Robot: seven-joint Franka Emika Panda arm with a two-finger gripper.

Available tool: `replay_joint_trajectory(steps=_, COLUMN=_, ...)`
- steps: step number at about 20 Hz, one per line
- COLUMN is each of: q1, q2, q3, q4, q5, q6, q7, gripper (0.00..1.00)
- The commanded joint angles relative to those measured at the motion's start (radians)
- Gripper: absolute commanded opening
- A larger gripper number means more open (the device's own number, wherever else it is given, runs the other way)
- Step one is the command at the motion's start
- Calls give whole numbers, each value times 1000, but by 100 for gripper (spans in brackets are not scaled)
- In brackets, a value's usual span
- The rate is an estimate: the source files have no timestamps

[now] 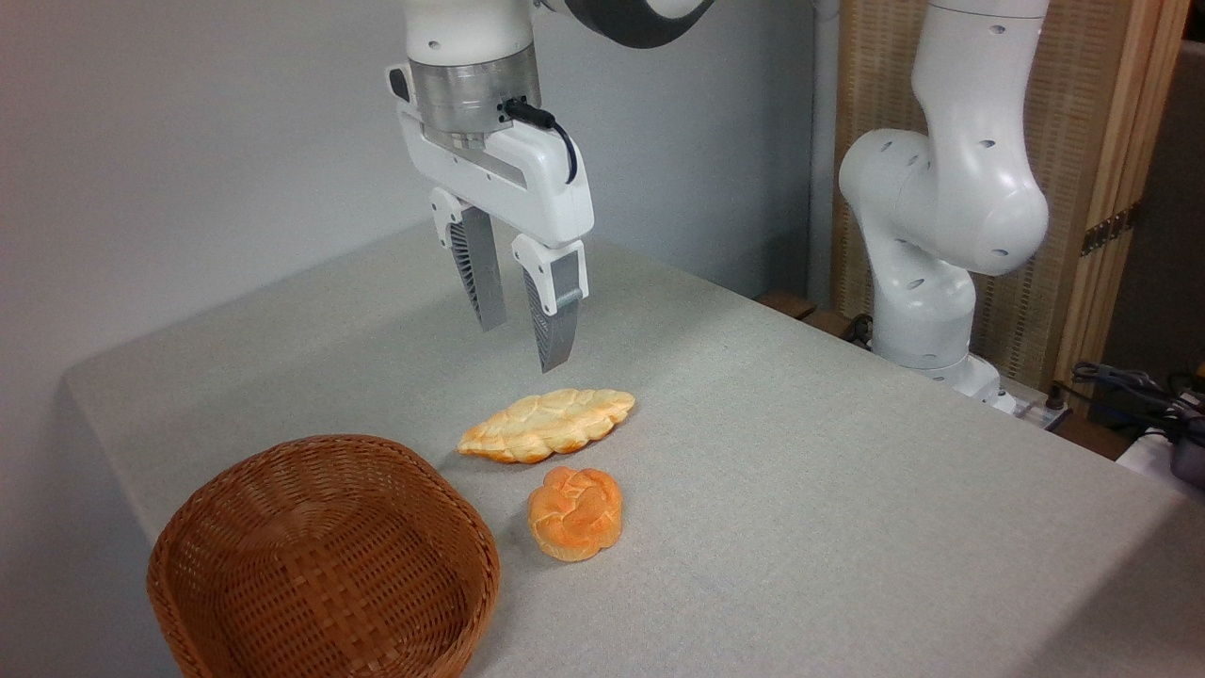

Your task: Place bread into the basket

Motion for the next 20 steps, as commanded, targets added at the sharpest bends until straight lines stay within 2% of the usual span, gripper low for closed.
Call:
replay_joint_trajectory(steps=1, q1=-10, q2=-22, q3=16, q4=-5, q5=-11, q6=-1, q7=-20, gripper=100)
replay_joint_trajectory(steps=15, q1=-6, q2=-8, q3=19, q4=4, q5=-13, q6=8, q7=-18, gripper=100)
replay_joint_trajectory(steps=17, q1=-7, q2=-8, q3=47, q4=9, q5=-13, q6=16, q7=-18, gripper=100)
replay_joint_trajectory(steps=20, q1=-9, q2=-6, q3=48, q4=10, q5=-13, q6=16, q7=-17, gripper=100)
